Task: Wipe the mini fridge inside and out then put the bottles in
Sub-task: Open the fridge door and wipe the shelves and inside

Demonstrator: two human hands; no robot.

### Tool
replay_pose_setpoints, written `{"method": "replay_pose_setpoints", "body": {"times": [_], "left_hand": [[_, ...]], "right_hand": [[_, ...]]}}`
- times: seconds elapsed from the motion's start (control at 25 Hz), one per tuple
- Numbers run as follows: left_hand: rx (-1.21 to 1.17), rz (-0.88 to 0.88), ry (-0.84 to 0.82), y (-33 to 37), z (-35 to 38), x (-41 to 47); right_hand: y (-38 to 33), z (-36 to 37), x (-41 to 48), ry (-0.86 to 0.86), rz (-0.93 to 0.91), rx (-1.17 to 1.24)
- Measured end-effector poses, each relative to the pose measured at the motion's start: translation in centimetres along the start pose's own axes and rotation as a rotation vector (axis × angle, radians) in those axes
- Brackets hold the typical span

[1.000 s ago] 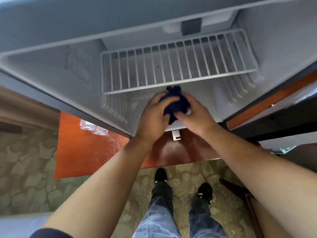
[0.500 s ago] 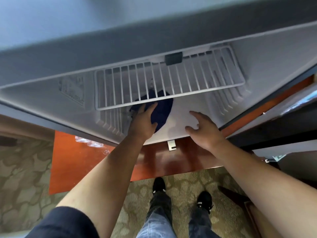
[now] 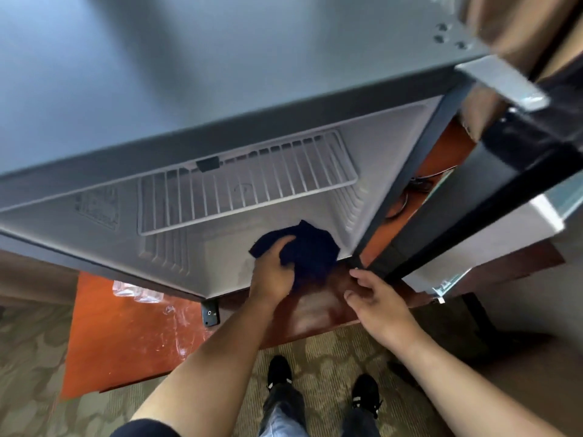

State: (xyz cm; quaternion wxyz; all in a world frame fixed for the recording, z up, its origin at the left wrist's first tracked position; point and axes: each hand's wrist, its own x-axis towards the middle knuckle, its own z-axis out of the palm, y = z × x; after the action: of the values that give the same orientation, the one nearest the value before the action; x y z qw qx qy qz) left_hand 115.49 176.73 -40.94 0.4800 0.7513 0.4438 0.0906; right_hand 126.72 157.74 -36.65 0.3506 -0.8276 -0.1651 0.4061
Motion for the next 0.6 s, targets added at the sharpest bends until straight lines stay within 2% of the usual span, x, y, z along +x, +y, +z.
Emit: {"method": "replay_pose_setpoints", "body": {"times": [0.12, 0.28, 0.44, 0.6], "left_hand": [[-0.502, -0.210, 0.122, 4.3, -0.3, 0.6], [-0.854, -0.239, 0.168, 10.4, 0.2, 2.4], [-0.815, -0.157, 0.071, 14.2, 1.1, 3.9], [-0.661, -0.119, 0.065, 14.0, 1.3, 2.6]], "right_hand": [[-1.0, -2.0, -1.1, 0.032, -0.008, 0.042], [-2.4, -3.1, -2.1, 0.007, -0.050, 0.154], [-1.8, -3.5, -3.1, -0.001, -0.053, 0.137], [-1.1, -4.0, -3.8, -0.005, -0.032, 0.129]]}}
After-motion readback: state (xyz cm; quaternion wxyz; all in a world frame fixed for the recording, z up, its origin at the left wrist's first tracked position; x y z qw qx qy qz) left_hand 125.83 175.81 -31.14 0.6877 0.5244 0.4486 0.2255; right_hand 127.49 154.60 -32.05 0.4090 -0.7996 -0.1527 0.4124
